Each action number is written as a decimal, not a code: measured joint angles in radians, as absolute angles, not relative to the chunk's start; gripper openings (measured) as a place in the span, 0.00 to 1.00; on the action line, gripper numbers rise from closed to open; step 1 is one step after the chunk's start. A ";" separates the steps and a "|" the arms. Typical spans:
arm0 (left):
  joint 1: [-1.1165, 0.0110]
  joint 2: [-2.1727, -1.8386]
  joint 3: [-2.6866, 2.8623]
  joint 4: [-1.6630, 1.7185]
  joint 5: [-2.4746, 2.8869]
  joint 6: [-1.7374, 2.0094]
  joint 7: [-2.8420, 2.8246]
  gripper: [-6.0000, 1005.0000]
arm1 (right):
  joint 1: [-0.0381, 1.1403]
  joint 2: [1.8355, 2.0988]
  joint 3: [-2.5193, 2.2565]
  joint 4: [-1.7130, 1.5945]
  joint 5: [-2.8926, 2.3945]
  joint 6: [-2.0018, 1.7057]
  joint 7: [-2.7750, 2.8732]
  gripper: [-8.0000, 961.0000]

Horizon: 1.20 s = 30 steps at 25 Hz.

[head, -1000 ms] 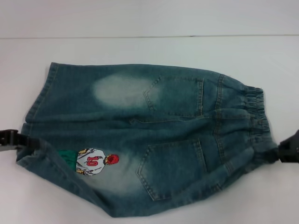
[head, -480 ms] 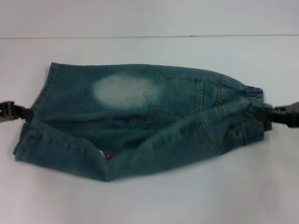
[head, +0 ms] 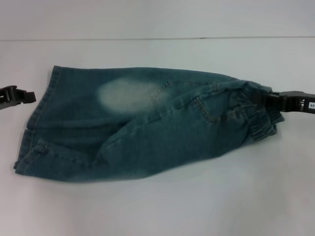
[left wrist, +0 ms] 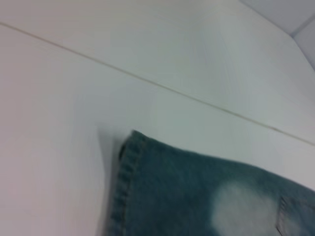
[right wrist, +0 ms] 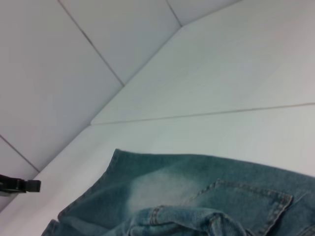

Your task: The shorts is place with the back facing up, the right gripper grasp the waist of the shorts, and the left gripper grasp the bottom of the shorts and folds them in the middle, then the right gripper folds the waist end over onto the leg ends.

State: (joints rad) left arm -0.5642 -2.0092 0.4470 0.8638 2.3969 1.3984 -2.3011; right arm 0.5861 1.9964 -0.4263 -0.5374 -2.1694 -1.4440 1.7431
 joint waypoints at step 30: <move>-0.500 -2.045 0.636 0.964 2.467 1.458 -2.206 0.61 | 0.588 2.001 -0.454 -0.529 -2.167 -1.433 1.729 0.05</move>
State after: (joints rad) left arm -0.4997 -2.0450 0.6356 0.9640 2.4674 1.4584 -2.2057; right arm 0.5881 2.0011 -0.4541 -0.5292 -2.1674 -1.4327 1.7288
